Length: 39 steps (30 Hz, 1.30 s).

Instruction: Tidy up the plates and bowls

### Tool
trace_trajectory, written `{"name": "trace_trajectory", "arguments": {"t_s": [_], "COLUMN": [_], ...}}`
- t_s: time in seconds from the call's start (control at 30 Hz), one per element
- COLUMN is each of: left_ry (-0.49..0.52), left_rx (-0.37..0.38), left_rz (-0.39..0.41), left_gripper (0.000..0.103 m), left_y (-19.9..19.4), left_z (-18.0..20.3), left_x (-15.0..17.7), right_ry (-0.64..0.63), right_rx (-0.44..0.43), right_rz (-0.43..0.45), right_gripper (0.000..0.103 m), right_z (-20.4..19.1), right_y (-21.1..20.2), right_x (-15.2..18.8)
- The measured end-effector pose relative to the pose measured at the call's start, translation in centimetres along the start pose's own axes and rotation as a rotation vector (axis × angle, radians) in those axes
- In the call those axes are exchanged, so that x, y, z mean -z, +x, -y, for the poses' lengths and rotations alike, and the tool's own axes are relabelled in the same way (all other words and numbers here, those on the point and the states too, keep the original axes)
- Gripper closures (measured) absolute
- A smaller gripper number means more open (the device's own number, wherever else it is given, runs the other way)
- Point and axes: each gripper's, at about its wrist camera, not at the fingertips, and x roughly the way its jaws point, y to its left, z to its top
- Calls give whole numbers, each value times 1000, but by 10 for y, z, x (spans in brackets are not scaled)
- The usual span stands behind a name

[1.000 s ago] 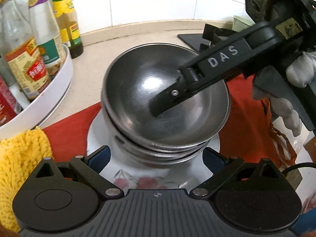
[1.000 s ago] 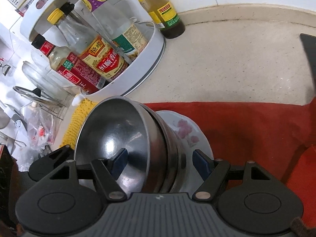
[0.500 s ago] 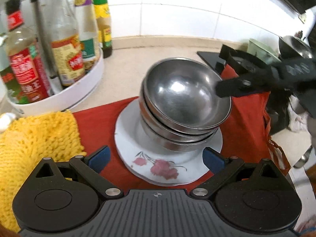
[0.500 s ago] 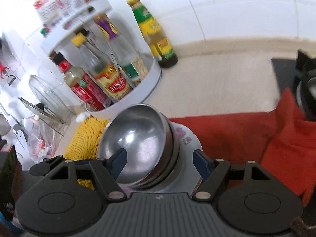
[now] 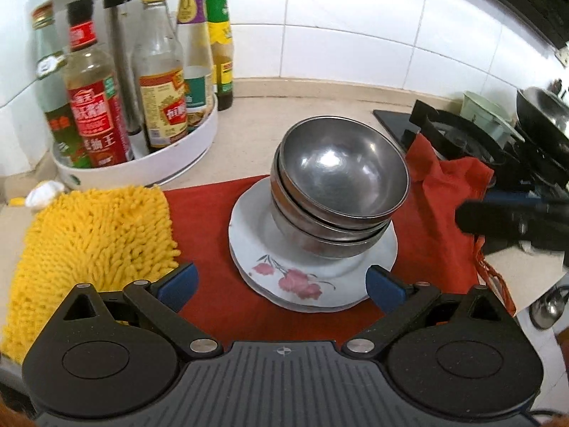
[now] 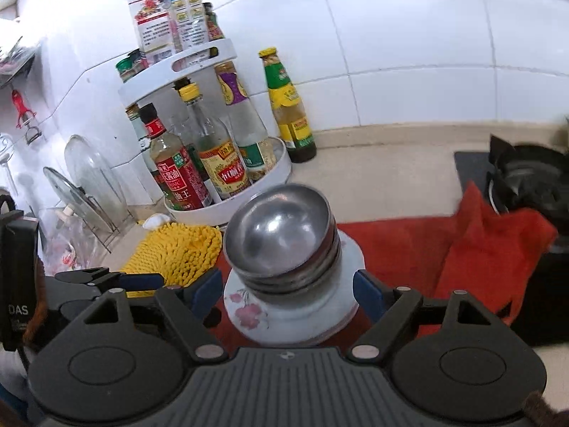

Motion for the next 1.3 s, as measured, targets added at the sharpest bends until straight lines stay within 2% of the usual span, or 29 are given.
{"name": "trace_trajectory", "arguments": {"t_s": [0.2,0.57,0.87,1.3], "left_ry": [-45,-57,-60,-55], "left_rx": [-31,-22,-55,-72], "left_rz": [23,52,75,95], "left_gripper": [1,0,1,1], "left_y": [-8,-15,-19,-26], "left_z": [1,12,10,8], "left_x": [5,10,11,11], "right_ry": [63,37,46,50], "right_rx": [49,148,159,155], "right_rz": [5,27,43,49], "right_gripper": [27,26,20,20], "right_z": [1,-7,-8,-9], "right_y": [-3,-2,0,0], "right_x": [20,34,35,34]}}
